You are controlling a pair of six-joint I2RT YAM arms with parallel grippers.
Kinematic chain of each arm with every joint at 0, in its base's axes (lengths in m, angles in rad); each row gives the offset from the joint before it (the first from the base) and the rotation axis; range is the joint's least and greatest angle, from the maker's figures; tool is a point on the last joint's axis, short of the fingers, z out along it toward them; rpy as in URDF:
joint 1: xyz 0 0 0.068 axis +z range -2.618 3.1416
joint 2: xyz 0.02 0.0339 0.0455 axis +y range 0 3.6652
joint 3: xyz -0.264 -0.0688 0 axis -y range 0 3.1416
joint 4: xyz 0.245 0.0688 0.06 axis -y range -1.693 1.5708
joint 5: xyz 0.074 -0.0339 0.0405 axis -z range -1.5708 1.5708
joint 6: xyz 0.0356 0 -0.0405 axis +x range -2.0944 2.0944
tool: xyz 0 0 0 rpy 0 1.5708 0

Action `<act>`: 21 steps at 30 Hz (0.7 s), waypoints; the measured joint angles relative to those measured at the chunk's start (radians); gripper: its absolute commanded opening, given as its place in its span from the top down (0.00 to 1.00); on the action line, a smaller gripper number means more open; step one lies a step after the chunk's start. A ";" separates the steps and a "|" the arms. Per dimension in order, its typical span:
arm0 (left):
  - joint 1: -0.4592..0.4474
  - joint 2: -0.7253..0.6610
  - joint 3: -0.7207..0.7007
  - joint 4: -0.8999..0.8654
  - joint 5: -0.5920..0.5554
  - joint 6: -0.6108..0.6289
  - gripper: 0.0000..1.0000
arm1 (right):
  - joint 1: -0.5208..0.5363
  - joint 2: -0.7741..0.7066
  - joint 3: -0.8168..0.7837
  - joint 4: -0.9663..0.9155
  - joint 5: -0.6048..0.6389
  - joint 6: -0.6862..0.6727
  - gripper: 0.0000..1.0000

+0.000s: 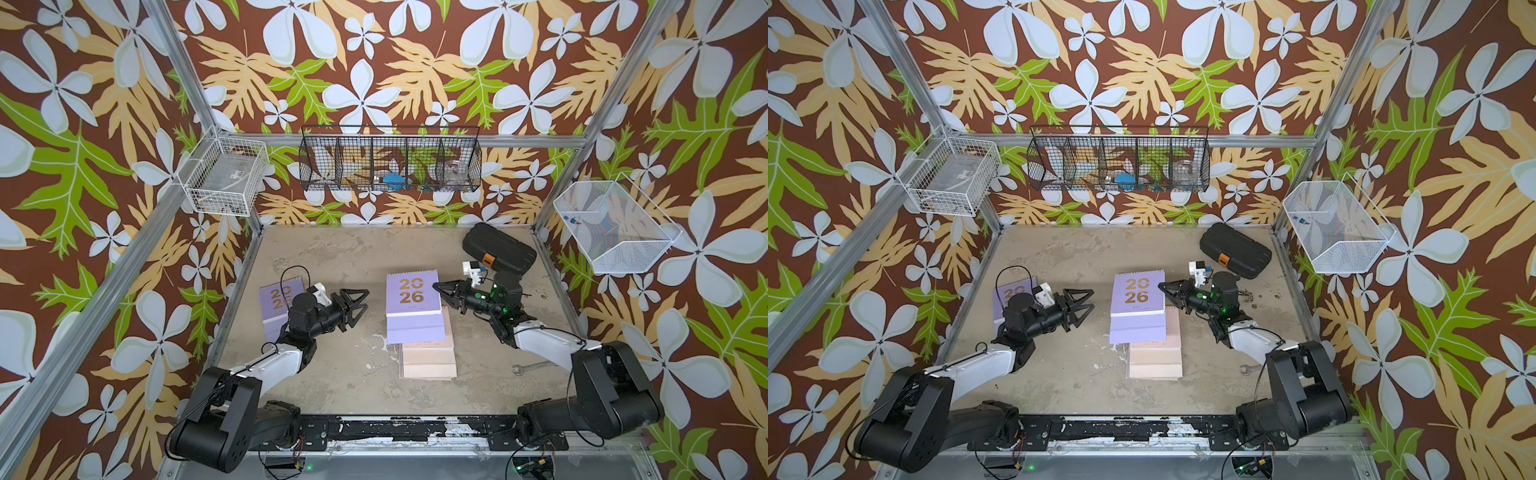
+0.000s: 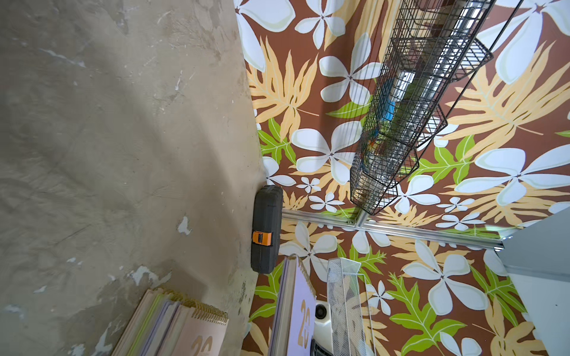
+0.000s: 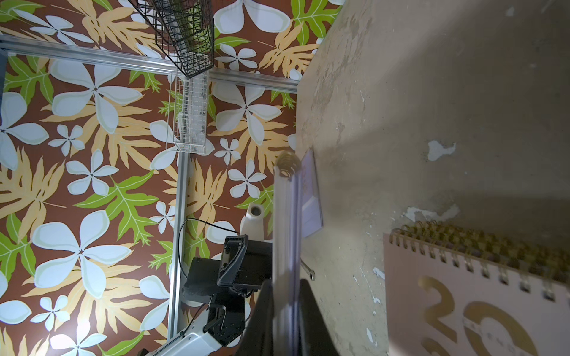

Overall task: Stack the calendars
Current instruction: Place the calendar at the calendar.

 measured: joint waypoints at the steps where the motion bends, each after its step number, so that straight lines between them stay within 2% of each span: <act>1: -0.007 -0.013 -0.012 -0.008 -0.003 0.003 0.38 | -0.013 -0.029 -0.024 -0.009 -0.011 -0.015 0.94; 9: -0.088 -0.064 -0.101 -0.044 -0.052 0.011 0.38 | -0.112 -0.204 -0.170 -0.134 -0.079 -0.132 0.94; 21: -0.228 0.011 -0.120 -0.026 -0.120 0.018 0.38 | -0.142 -0.230 -0.236 -0.195 -0.122 -0.276 0.94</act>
